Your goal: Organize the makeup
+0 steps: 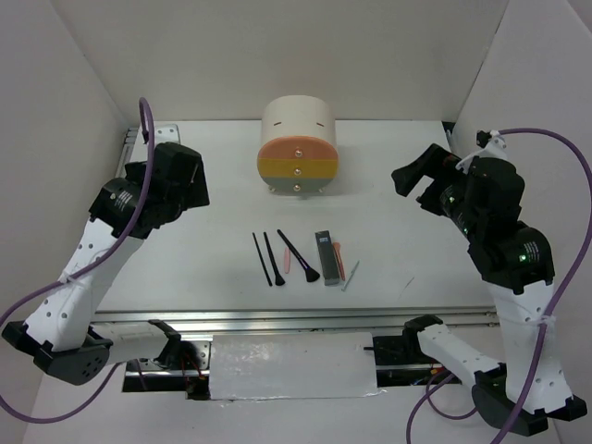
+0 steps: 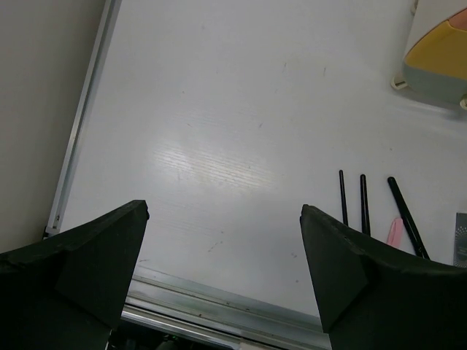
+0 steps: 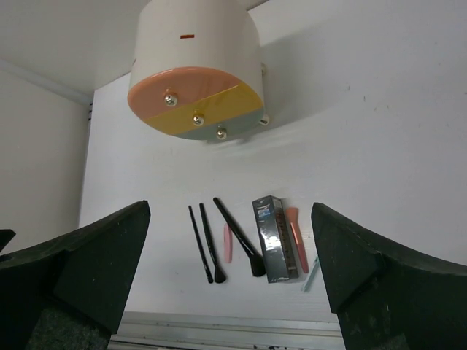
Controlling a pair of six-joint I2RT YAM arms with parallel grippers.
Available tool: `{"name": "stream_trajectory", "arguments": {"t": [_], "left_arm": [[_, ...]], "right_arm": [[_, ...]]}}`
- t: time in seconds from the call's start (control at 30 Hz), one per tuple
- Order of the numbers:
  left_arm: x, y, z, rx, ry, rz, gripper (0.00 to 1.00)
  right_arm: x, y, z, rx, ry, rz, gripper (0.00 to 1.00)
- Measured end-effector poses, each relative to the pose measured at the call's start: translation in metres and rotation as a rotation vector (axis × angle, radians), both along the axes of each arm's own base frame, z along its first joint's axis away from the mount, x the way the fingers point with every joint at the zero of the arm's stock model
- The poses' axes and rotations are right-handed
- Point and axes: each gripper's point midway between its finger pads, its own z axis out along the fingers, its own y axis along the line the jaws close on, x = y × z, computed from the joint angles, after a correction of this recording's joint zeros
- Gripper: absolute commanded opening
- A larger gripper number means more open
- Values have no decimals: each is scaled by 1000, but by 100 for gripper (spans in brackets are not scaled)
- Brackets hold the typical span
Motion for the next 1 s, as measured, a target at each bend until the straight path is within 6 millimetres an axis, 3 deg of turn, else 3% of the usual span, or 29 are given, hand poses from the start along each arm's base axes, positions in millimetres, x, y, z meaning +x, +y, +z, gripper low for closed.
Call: {"name": "stream_trajectory", "arguments": {"t": [0.2, 0.3, 0.47, 0.67, 0.77, 1.0], "left_arm": [[1, 3, -3, 22, 4, 16, 99], [1, 4, -6, 27, 12, 16, 99], [-1, 4, -13, 35, 31, 15, 99], [-5, 2, -10, 7, 22, 1, 99], [-8, 1, -13, -6, 31, -6, 99], [-18, -5, -29, -43, 91, -19, 100]], "right_arm": [[7, 2, 3, 21, -28, -4, 100], [13, 19, -9, 76, -46, 60, 100], [27, 68, -53, 304, -74, 233, 100], [64, 133, -130, 474, 115, 325, 100], [84, 160, -151, 508, 161, 347, 98], [153, 189, -185, 558, 202, 281, 84]]}}
